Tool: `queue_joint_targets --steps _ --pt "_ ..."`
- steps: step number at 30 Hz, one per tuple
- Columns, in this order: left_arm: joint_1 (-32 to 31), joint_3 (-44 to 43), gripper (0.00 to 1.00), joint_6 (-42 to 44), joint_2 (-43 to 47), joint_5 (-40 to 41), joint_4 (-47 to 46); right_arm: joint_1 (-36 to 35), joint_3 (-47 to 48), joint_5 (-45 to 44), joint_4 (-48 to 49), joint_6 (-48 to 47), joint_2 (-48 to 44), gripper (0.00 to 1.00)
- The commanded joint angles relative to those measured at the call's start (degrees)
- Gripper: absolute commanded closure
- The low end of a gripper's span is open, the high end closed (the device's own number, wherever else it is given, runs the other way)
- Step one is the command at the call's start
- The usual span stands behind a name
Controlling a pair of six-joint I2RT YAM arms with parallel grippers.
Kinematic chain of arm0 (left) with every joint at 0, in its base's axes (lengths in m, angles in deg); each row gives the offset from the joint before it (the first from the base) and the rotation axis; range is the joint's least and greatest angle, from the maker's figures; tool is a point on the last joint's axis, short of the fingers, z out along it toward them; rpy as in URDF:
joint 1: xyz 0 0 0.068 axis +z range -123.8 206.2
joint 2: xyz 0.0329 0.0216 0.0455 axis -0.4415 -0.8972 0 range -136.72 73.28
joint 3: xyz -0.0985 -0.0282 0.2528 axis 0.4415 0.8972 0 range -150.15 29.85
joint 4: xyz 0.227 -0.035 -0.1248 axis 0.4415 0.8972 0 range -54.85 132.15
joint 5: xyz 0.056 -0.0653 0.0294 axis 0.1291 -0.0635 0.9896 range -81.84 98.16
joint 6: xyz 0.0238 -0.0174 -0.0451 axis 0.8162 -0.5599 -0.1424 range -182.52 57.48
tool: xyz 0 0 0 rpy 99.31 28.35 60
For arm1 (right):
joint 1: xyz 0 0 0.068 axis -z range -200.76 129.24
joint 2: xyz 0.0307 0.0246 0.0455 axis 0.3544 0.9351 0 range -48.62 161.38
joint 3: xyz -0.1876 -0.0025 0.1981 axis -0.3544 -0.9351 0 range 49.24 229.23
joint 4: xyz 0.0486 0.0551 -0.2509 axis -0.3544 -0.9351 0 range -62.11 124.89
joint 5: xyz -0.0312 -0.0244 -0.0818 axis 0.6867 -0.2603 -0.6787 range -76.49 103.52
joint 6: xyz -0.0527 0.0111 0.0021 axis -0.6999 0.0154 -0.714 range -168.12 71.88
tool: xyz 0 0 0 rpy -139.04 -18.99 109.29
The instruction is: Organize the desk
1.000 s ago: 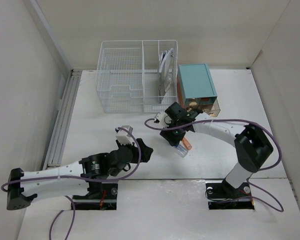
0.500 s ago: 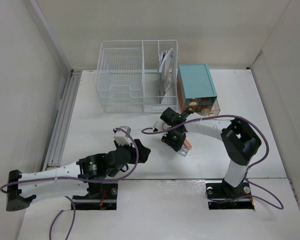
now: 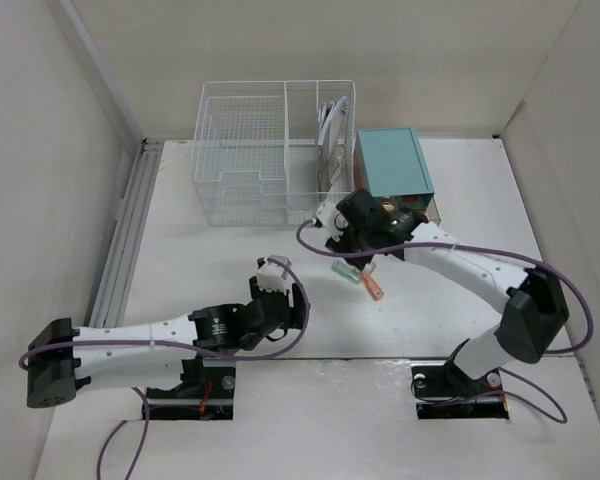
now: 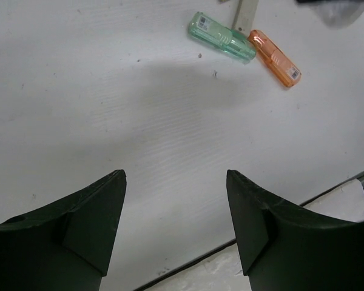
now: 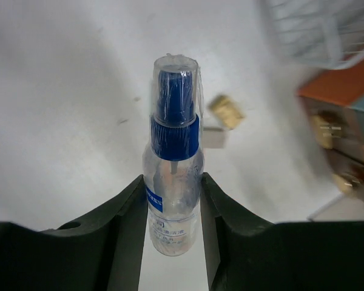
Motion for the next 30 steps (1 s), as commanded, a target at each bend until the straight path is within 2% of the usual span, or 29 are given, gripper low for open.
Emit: queue_joint_targets --steps 1,3,9,12,17,21,30 --pt "-0.3 -2.8 0.37 3.6 -2.3 1.5 -7.2 2.9 3.4 -9.0 5.9 1.7 -3.6 0.96" --pt "-0.3 -4.6 0.37 4.2 -4.6 1.5 -8.2 5.3 3.4 -12.6 9.9 2.2 -5.8 0.98" --pt "-0.3 -8.2 0.37 5.8 -14.9 1.0 -11.8 15.2 1.5 -13.7 18.5 4.0 -9.3 0.98" --pt "-0.3 -8.7 0.37 6.4 -17.4 0.5 -14.3 21.2 1.5 -12.6 22.3 4.0 -9.3 0.99" --pt "-0.3 -8.2 0.37 6.9 -19.5 -0.8 -17.7 28.6 2.7 -7.1 22.8 4.0 -5.5 0.99" --pt "-0.3 -8.7 0.37 6.9 -21.1 -1.4 -18.3 31.1 3.4 -4.6 22.3 4.0 -2.1 0.99" --pt "0.2 -8.7 0.37 7.9 -21.1 -1.4 -18.3 31.7 0.5 -2.8 17.1 3.5 -4.9 1.00"
